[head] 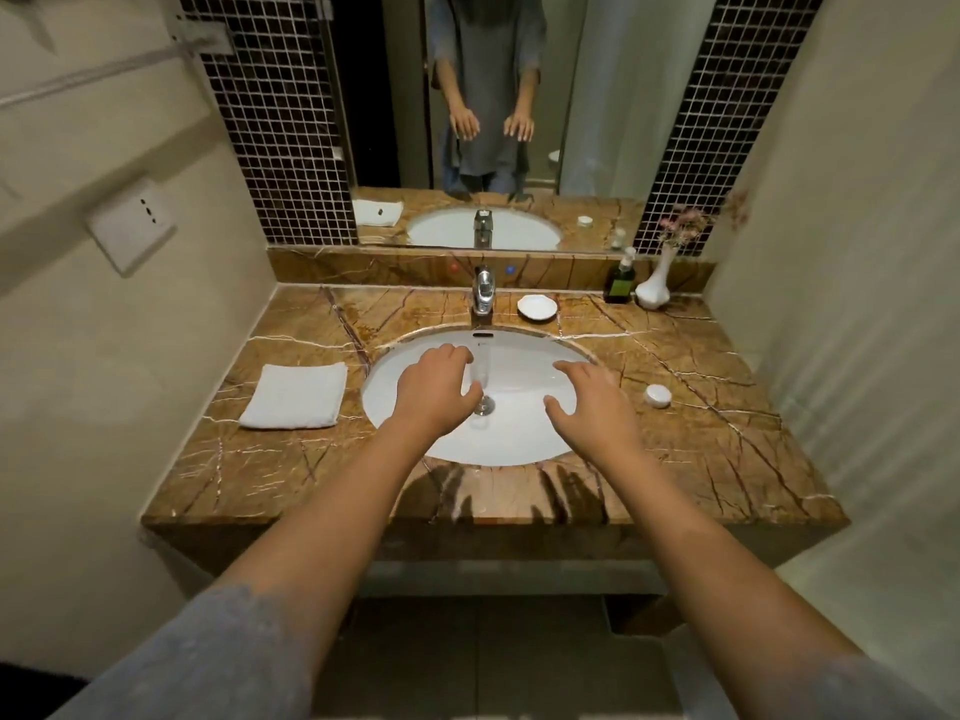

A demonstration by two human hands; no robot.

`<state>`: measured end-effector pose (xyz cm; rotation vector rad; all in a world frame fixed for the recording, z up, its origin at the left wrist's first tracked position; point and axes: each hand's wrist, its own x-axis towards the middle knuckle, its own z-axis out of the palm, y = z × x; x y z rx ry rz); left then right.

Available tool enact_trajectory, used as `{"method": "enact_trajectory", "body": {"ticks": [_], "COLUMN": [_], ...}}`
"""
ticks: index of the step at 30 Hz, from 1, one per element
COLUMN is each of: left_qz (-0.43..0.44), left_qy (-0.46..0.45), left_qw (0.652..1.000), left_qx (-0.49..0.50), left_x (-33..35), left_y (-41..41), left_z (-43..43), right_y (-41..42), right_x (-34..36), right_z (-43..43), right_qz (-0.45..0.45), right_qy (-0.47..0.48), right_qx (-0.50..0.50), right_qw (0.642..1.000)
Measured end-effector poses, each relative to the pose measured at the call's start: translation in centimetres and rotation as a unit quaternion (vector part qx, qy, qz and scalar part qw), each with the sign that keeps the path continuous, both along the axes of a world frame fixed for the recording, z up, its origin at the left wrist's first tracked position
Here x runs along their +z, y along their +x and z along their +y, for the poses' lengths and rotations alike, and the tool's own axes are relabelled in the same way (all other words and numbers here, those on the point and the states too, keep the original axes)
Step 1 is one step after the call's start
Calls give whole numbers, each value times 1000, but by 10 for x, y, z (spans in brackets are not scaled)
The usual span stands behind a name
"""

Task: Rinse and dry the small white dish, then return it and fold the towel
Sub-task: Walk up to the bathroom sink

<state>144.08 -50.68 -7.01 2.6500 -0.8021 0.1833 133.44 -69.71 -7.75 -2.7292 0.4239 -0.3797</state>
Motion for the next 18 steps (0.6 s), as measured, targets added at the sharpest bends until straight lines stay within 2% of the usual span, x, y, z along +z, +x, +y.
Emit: {"method": "enact_trajectory", "body": {"ticks": [12, 18], "left_qz": [44, 59], "left_qy": [21, 46], "left_qw": [999, 997], "left_qx": [-5, 2], "left_x": [-27, -35], "left_y": [97, 147], "left_z": [-48, -90], "right_y": [96, 147], "right_x": [-13, -27], "right_z": [-59, -108], "right_qz": [22, 35], "right_qy": [6, 14], "right_qx": [-25, -6], "right_qw": [999, 999]}}
